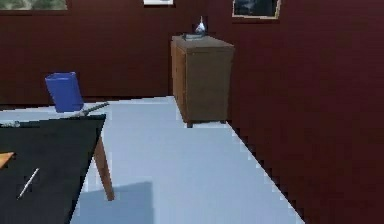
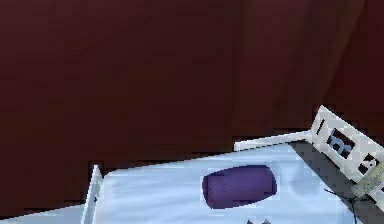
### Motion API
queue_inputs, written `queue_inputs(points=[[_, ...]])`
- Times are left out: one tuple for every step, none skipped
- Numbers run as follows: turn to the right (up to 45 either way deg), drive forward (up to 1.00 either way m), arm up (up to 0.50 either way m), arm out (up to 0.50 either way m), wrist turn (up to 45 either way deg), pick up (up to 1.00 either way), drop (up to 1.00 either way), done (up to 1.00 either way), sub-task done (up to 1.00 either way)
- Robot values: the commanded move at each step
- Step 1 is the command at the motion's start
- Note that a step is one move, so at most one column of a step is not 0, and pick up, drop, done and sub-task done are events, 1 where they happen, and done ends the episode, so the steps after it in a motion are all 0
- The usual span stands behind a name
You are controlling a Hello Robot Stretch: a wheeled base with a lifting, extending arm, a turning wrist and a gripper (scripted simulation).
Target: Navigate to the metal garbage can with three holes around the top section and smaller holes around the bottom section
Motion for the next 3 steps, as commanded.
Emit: queue_inputs(points=[[-9.0,0.00,0.00,0.00,0.0,0.00,0.00,0.00,0.00],[0.0,0.20,0.00,0.00,0.0,0.00,0.00,0.00,0.00],[-6.0,0.00,0.00,0.00,0.0,0.00,0.00,0.00,0.00]])
